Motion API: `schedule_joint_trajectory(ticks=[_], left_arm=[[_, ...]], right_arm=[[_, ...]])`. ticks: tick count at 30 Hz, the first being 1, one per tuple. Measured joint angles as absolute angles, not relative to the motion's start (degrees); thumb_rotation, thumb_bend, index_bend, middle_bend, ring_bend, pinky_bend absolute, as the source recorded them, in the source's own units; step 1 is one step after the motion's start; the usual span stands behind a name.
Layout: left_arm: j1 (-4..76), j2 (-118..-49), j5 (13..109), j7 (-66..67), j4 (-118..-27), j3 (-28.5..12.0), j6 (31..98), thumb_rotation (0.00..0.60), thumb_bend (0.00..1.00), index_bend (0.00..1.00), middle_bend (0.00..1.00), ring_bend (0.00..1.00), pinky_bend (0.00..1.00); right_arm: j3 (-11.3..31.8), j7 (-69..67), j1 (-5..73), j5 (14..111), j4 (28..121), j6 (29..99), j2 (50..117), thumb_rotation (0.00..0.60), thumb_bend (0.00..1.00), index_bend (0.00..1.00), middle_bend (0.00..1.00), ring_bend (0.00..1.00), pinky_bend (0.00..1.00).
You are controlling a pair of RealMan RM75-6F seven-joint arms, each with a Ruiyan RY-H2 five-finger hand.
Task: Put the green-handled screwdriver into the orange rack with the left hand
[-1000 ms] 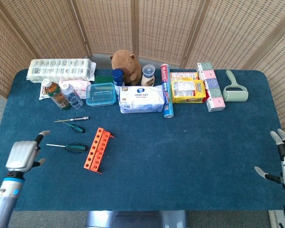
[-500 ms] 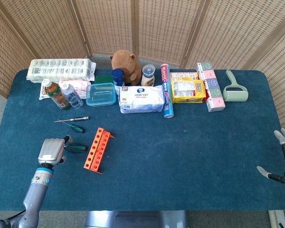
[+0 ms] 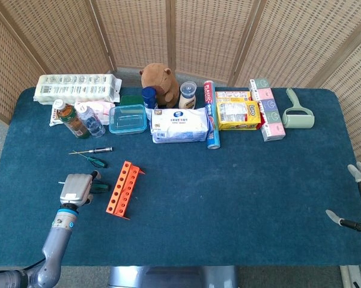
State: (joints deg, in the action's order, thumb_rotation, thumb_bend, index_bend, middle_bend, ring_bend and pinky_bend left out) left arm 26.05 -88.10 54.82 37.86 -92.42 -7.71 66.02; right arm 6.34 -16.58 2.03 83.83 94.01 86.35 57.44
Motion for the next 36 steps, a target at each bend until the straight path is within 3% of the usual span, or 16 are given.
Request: schedule_joint_trajectory(ticks=[19, 27, 36], left_arm=[[28.3, -90.9, 51.5, 41.1, -91.4, -6.9, 67.2, 0.600, 0.29, 0.35, 0.95, 0.89, 0.90], [28.9, -92.1, 50.6, 41.3, -90.2, -6.7, 67.4, 0.600, 0.37, 0.35, 0.95, 0.89, 0.90], [29.3, -93.2, 49.8, 42.4, -89.6, -6.3, 68.2, 0.600, 0.45, 0.42, 0.95, 0.89, 0.90]], right_arm=[[6.5, -17.5, 2.0, 83.6, 93.9, 86.4, 57.3, 0.600, 0.09, 0.03, 0.00, 0.00, 0.00], [6.5, -18.1, 2.0, 83.5, 93.7, 86.4, 57.1, 0.600, 0.09, 0.03, 0.00, 0.00, 0.00], [6.6, -18.5, 2.0, 83.6, 93.7, 86.4, 57.0, 0.600, 0.09, 0.03, 0.00, 0.00, 0.00]])
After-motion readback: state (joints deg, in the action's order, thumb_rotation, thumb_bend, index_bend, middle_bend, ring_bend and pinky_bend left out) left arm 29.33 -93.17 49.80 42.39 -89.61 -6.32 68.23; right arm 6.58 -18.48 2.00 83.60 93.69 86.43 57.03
